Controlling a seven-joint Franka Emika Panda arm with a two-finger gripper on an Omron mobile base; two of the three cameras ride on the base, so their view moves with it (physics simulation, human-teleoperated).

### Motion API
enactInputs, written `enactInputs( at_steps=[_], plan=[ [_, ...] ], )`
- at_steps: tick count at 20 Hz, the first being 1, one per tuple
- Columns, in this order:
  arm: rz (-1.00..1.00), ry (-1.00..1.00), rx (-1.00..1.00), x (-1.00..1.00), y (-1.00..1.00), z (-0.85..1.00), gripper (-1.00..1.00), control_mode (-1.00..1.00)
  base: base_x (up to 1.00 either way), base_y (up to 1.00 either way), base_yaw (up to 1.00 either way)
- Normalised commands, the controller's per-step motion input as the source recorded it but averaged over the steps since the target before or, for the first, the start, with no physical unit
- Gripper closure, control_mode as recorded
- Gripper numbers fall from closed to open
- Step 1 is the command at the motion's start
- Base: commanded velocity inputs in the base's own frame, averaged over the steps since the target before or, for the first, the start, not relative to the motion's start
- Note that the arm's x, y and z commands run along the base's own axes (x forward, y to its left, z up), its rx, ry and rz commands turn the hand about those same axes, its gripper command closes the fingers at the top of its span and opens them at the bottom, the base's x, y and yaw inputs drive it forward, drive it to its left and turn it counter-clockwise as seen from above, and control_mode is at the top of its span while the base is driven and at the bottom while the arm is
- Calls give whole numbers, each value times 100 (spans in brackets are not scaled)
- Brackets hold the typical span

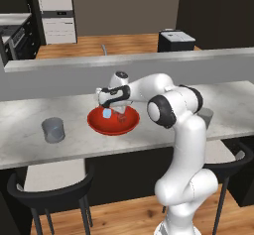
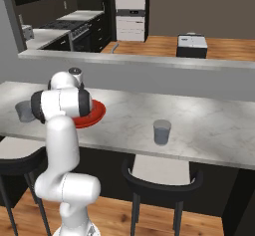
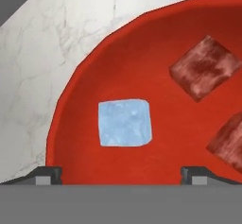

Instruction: There are four ice cubes in the ice bowl. Place two ice cubes in each glass of water.

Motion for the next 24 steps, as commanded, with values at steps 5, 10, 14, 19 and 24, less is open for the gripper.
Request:
enactInputs(
  at_steps=[5, 10, 14, 19, 24],
  plan=[
    [5, 1, 0, 14, 0, -17, -100, -100, 0, 0, 0],
    [5, 1, 0, 34, 0, -6, -100, -100, 0, 0, 0],
    [5, 1, -1, 33, 0, -4, -100, -100, 0, 0, 0],
    [5, 3, -1, 14, 3, -13, -100, -100, 0, 0, 0],
    [6, 4, 0, 0, 4, -18, -100, -100, 0, 0, 0]
  ],
)
